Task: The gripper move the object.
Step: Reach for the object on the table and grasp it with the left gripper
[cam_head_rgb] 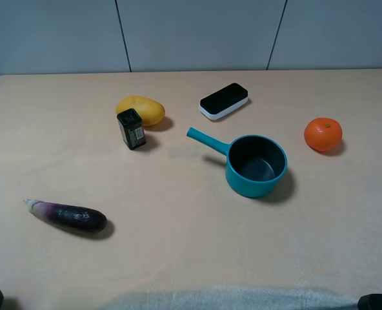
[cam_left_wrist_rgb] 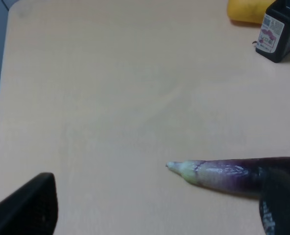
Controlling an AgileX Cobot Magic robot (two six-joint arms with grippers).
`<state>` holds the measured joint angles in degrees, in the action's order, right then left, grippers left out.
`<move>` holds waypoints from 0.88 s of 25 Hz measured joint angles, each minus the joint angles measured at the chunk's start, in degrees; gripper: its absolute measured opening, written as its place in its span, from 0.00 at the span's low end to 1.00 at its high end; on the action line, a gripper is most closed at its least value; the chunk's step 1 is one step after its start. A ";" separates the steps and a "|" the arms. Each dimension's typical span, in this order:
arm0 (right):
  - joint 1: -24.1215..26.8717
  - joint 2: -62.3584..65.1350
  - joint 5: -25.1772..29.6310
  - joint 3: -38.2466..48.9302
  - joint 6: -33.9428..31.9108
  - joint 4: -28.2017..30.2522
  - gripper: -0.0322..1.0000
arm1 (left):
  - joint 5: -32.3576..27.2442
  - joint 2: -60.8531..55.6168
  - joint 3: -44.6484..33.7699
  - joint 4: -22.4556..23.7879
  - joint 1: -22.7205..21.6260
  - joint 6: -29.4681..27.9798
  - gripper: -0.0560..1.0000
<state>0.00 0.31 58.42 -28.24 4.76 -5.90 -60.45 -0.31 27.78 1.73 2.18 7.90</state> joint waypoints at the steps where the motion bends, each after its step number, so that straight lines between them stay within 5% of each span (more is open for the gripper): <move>1: 0.00 0.00 0.00 0.00 0.00 0.00 0.70 | 0.00 0.00 0.00 0.00 0.00 0.00 0.83; 22: 0.00 0.00 0.00 0.00 0.00 0.00 0.70 | 0.00 0.00 0.00 0.00 0.00 0.00 0.83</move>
<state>0.00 0.31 58.42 -28.24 4.76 -5.90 -60.45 -0.31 27.78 1.73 2.18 7.90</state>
